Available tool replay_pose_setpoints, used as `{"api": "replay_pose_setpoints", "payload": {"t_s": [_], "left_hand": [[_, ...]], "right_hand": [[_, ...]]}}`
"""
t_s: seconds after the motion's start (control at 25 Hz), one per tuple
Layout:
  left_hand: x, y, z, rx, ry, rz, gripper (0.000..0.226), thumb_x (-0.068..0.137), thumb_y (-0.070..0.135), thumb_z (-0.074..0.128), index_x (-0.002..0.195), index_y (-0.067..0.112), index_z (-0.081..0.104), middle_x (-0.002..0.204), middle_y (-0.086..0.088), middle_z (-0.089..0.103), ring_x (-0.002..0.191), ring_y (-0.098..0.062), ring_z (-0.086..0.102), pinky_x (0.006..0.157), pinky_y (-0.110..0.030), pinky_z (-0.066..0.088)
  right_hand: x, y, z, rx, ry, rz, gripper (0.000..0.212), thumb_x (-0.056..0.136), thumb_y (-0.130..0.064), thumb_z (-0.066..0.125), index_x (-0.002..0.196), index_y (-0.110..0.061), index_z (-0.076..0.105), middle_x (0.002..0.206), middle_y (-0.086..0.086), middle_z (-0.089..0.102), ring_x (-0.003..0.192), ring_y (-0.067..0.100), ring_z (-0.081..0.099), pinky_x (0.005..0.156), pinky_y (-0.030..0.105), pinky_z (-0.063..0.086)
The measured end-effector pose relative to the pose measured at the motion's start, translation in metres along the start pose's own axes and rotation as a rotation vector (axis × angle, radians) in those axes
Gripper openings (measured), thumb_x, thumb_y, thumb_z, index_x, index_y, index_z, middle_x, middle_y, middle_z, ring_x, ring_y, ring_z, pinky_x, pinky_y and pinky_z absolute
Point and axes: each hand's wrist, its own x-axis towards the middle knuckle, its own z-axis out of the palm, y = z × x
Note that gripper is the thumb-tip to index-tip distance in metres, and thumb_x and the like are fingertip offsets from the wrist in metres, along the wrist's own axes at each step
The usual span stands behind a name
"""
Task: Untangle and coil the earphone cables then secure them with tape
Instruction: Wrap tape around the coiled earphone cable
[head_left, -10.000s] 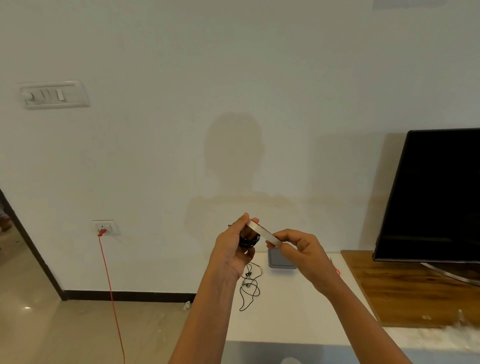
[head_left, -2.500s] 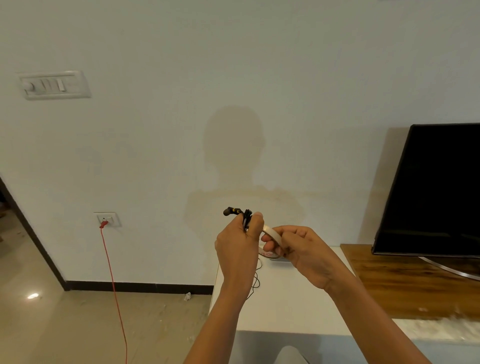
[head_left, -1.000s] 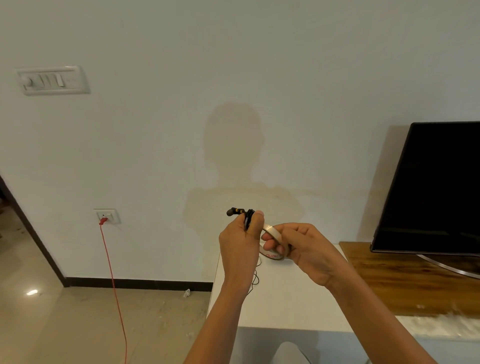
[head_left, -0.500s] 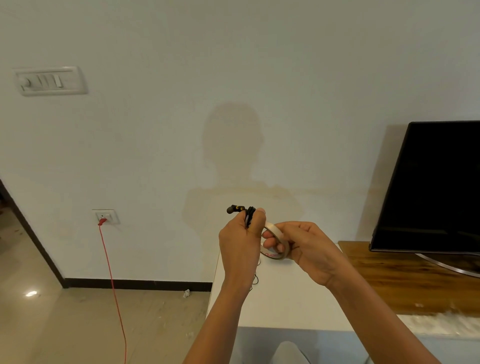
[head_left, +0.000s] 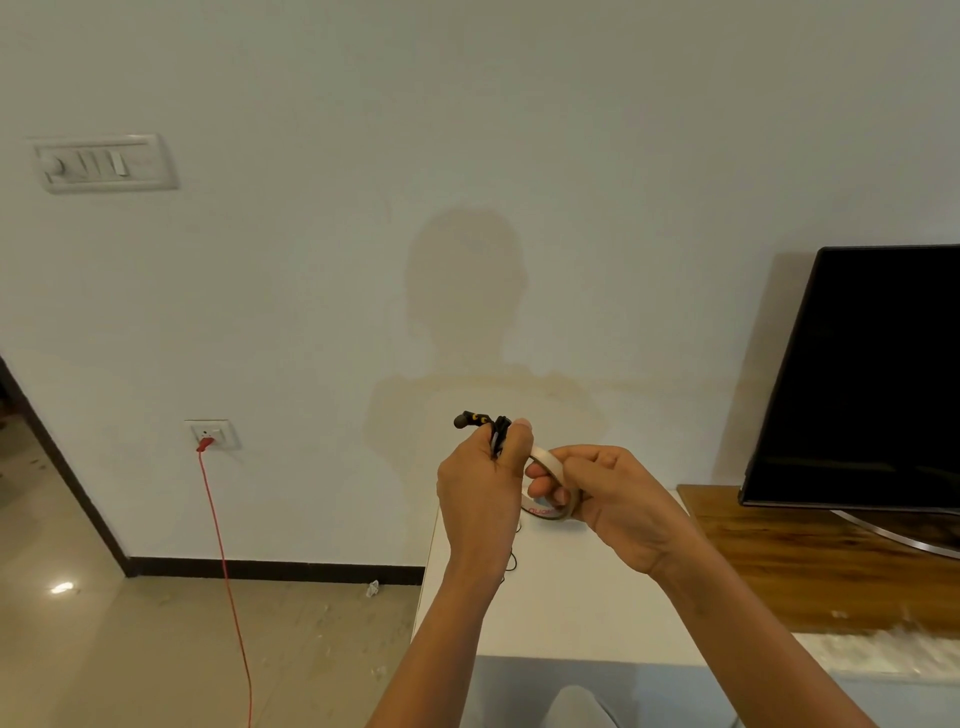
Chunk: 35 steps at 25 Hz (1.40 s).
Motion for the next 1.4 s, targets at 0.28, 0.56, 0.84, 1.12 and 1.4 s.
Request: {"api": "replay_pose_setpoints", "payload": {"t_s": [0.28, 0.56, 0.84, 1.12, 1.4], "left_hand": [[-0.001, -0.002, -0.001, 0.004, 0.001, -0.024, 0.049, 0.09, 0.032, 0.057, 0.052, 0.019, 0.029, 0.045, 0.007, 0.027, 0.05, -0.011, 0.025, 0.048, -0.021, 0.023], [0.008, -0.011, -0.004, -0.018, -0.048, -0.079, 0.05, 0.093, 0.041, 0.054, 0.055, 0.014, 0.036, 0.051, 0.005, 0.031, 0.048, -0.008, 0.028, 0.05, -0.021, 0.027], [0.0, -0.019, -0.011, -0.264, -0.023, -0.03, 0.003, 0.085, 0.026, 0.07, 0.086, 0.025, 0.073, 0.068, 0.019, 0.069, 0.064, 0.004, 0.059, 0.063, -0.006, 0.043], [-0.008, -0.021, -0.009, -0.055, -0.07, 0.224, 0.014, 0.081, 0.03, 0.074, 0.094, 0.036, 0.074, 0.047, -0.009, 0.037, 0.045, -0.01, 0.024, 0.049, -0.014, 0.024], [-0.005, -0.025, -0.005, 0.193, 0.056, 0.439, 0.021, 0.084, 0.041, 0.066, 0.08, 0.022, 0.074, 0.05, 0.023, 0.048, 0.06, -0.006, 0.038, 0.066, -0.021, 0.034]], "right_hand": [[0.001, 0.004, 0.003, 0.013, -0.005, 0.009, 0.032, 0.094, -0.004, 0.046, 0.078, -0.005, 0.073, 0.069, 0.008, 0.068, 0.071, 0.022, 0.05, 0.073, 0.029, 0.048], [-0.001, 0.003, -0.008, 0.021, -0.163, 0.006, 0.032, 0.094, 0.005, 0.043, 0.104, -0.007, 0.071, 0.098, 0.016, 0.073, 0.077, 0.018, 0.058, 0.084, 0.033, 0.052], [-0.005, 0.004, -0.014, -0.151, 0.031, -0.113, 0.025, 0.091, -0.005, 0.055, 0.116, -0.006, 0.055, 0.096, 0.008, 0.075, 0.087, 0.019, 0.072, 0.077, 0.023, 0.055], [-0.009, 0.0, -0.006, -0.479, 0.203, -0.196, 0.024, 0.085, -0.016, 0.068, 0.107, -0.019, 0.059, 0.085, -0.011, 0.076, 0.082, 0.0, 0.07, 0.068, 0.006, 0.049], [-0.012, 0.0, -0.005, -0.63, 0.261, -0.232, 0.022, 0.086, -0.017, 0.068, 0.104, -0.025, 0.059, 0.06, -0.033, 0.063, 0.073, -0.025, 0.058, 0.061, -0.004, 0.04]]}}
